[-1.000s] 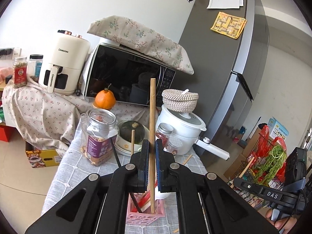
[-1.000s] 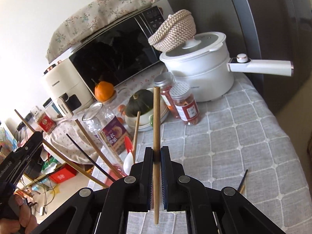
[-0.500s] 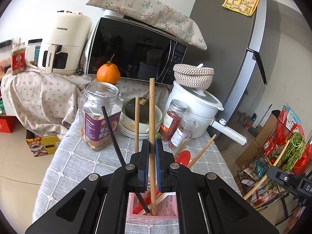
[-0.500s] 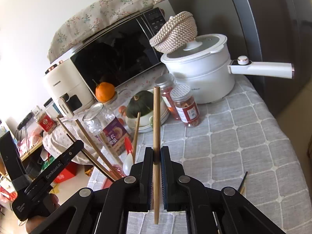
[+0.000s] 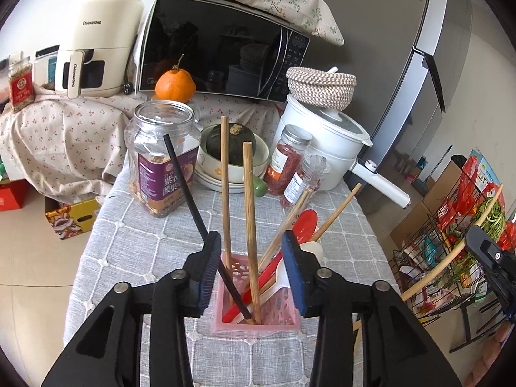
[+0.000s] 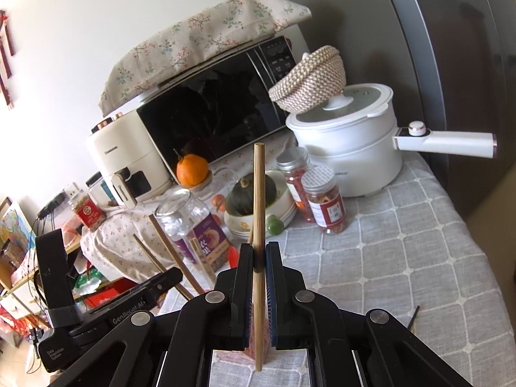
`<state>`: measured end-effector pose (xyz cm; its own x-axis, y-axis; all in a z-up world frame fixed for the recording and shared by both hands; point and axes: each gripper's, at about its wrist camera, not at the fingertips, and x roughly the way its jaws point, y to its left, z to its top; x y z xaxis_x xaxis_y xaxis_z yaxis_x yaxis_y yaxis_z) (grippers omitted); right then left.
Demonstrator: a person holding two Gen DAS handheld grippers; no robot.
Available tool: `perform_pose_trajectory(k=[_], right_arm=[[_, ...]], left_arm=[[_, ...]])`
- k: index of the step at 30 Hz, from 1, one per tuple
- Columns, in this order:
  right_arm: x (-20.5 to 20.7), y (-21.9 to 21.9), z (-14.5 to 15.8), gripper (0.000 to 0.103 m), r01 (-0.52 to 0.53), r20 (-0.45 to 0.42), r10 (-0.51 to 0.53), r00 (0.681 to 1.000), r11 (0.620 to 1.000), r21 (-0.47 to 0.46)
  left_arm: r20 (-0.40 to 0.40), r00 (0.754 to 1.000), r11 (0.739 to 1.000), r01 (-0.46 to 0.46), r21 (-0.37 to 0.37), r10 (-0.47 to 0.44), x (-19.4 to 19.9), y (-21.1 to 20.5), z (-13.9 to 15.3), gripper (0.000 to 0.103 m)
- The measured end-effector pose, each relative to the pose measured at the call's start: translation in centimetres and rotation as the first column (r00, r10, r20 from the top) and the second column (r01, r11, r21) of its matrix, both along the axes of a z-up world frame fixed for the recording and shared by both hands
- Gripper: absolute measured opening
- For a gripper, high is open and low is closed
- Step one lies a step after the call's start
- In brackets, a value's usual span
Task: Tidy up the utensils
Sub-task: 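Lower the right tool's wooden chopstick into the pink basket and open it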
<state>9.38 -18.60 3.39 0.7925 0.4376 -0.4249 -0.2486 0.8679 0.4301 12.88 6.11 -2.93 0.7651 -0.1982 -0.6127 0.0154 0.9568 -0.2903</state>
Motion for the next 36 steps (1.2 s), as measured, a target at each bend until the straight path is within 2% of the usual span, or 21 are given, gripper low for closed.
perform_pose_trajectory(k=[6,15,21,28,36], right_arm=[[-0.5,1.1,1.5,0.006,-0.002,0.076,0.000,0.997,0.999,0.034],[0.2,3.7,1.9,0.006,0.038,0.145,-0.044,0.988,0.998,0.048],[1.5,5.9,1.0,0.006,0.051,0.152,-0.057,0.987,0.998,0.040],[3.2,8.2,-0.7,0.006,0.056,0.135,-0.058,0.989,0.998,0.013],[4.6,10.5,-2.9,0.006,0.031,0.096,-0.024,0.995,0.997,-0.068]], left_arm=[[-0.034,0.999,0.999,0.000,0.041,0.001,-1.8,1.8,0.9,0.055],[-0.166,0.986,0.995,-0.003,0.098,0.020,-3.0,4.0,-0.6,0.058],[-0.213,0.977,0.992,0.027,0.126,0.000,-3.0,4.0,-1.7,0.058],[-0.232,0.972,0.988,0.056,0.145,-0.021,-3.1,3.8,-2.2,0.058],[-0.237,0.971,0.987,0.062,0.152,-0.024,-3.1,3.9,-2.4,0.058]])
